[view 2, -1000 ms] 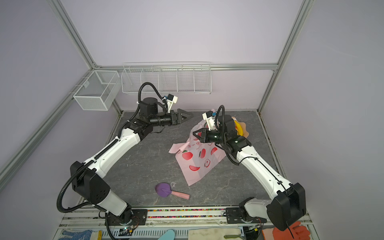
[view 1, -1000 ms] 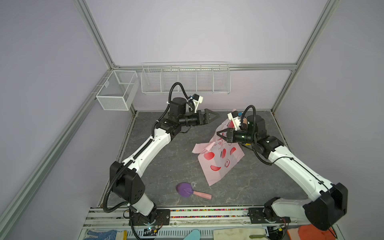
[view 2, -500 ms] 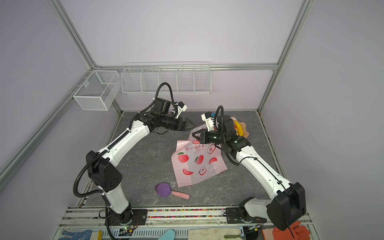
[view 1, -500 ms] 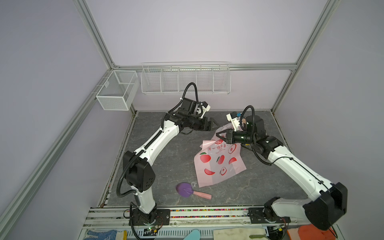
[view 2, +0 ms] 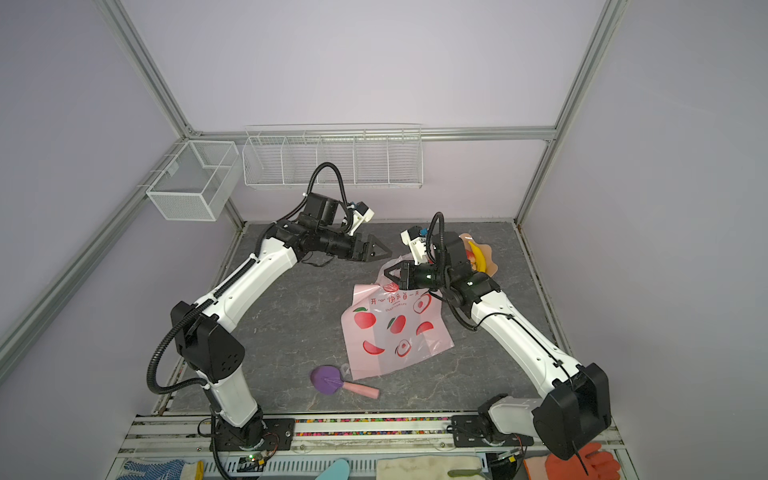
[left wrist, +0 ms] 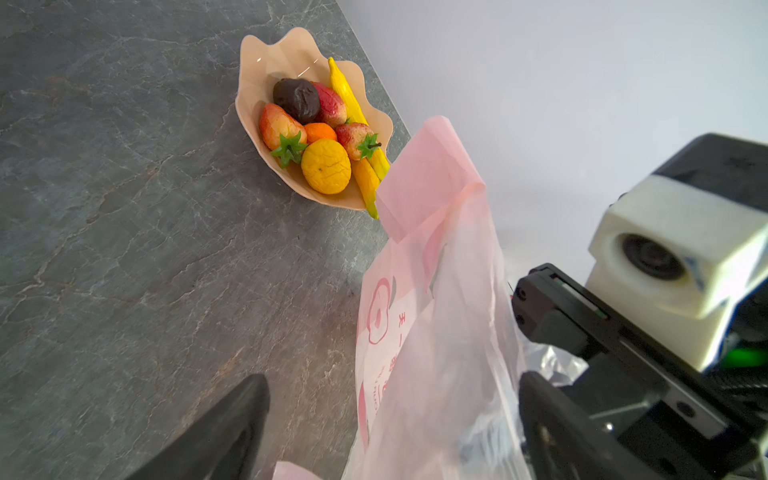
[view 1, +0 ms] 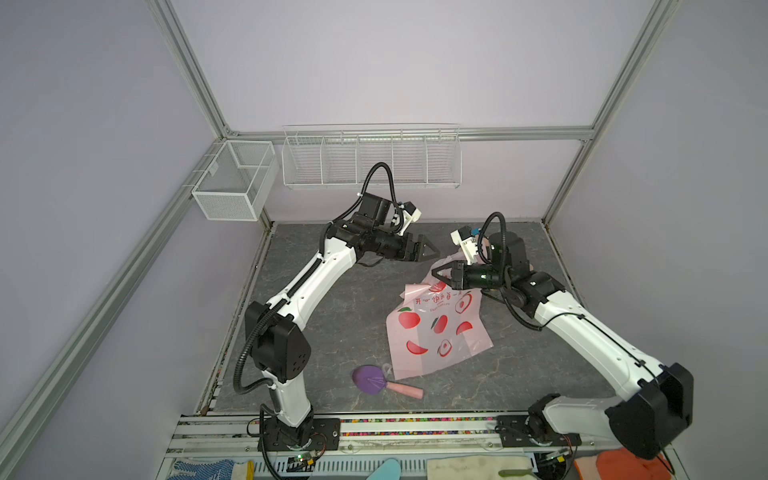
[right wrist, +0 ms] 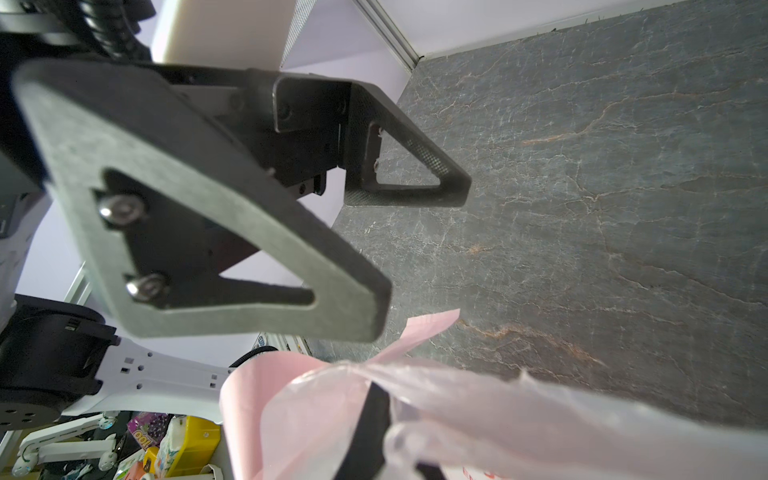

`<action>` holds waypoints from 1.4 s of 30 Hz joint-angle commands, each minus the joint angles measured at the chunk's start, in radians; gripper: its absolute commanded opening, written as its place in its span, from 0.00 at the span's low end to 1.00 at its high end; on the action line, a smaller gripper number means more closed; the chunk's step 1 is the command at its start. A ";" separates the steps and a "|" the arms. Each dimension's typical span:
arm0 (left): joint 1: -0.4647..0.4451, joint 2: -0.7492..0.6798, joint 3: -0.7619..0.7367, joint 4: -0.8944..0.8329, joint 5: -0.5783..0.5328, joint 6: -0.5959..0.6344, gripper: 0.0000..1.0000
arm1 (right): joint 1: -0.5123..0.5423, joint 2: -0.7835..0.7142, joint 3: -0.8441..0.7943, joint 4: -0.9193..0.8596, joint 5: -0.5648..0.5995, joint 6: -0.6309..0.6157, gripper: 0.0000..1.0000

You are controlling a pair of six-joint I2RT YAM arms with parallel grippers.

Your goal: Place the fruits into the plastic bag

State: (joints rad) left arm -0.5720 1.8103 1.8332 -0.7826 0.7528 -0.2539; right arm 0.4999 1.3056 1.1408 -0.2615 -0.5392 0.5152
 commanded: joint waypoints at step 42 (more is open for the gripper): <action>0.045 0.026 0.116 -0.170 -0.270 0.101 0.00 | 0.033 0.021 0.049 -0.040 0.012 -0.048 0.07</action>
State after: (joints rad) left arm -0.5861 1.8912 1.9900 -1.0523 0.5430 -0.0715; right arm 0.5262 1.3209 1.1698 -0.2840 -0.5476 0.4850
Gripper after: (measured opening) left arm 0.047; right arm 0.071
